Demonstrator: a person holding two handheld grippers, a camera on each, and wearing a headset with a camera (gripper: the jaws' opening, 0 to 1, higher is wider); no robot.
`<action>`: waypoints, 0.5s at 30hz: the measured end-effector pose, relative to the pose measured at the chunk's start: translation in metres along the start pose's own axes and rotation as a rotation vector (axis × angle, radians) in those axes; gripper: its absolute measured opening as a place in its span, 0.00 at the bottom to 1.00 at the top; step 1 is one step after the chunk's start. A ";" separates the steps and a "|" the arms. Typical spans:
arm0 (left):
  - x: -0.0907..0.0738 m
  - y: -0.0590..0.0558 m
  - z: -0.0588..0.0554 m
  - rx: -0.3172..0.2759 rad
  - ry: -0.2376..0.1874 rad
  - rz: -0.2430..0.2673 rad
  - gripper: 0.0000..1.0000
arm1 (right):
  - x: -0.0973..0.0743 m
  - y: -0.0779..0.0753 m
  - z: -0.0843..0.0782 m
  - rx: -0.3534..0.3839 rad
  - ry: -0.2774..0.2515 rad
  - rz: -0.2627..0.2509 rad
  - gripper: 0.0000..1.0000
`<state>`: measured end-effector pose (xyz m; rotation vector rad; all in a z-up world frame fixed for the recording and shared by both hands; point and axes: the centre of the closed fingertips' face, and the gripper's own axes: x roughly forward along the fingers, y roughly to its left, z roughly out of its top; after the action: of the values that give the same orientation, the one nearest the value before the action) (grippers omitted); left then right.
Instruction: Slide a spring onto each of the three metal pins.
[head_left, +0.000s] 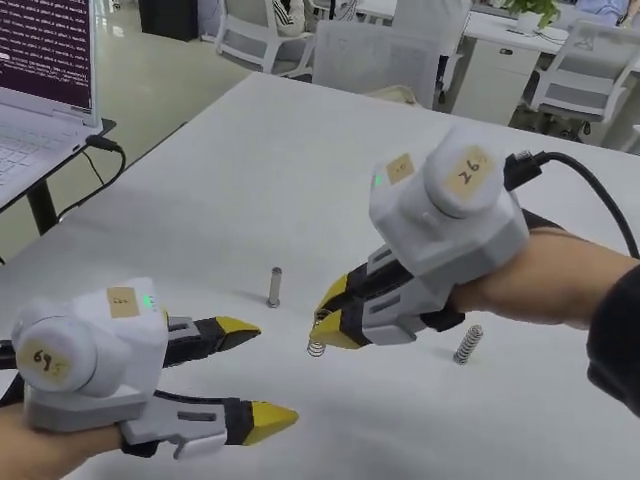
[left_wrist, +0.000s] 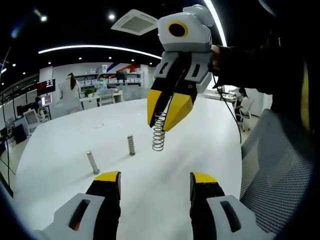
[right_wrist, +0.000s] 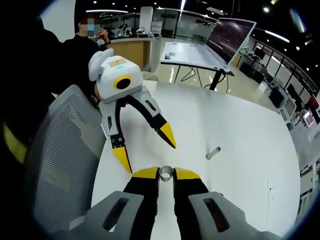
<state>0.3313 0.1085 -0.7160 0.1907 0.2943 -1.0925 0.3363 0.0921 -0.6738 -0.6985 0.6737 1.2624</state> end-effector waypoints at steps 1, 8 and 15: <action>-0.001 0.001 -0.001 -0.001 0.001 0.004 0.54 | 0.000 0.000 0.000 -0.001 0.000 0.000 0.08; -0.006 0.003 -0.007 -0.012 0.009 0.031 0.60 | 0.000 -0.005 0.002 0.003 -0.005 -0.005 0.08; -0.009 0.007 -0.014 -0.011 0.017 0.056 0.66 | 0.000 -0.011 0.003 0.002 -0.004 -0.013 0.08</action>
<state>0.3315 0.1231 -0.7266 0.1972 0.3085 -1.0345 0.3471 0.0932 -0.6711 -0.6974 0.6660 1.2507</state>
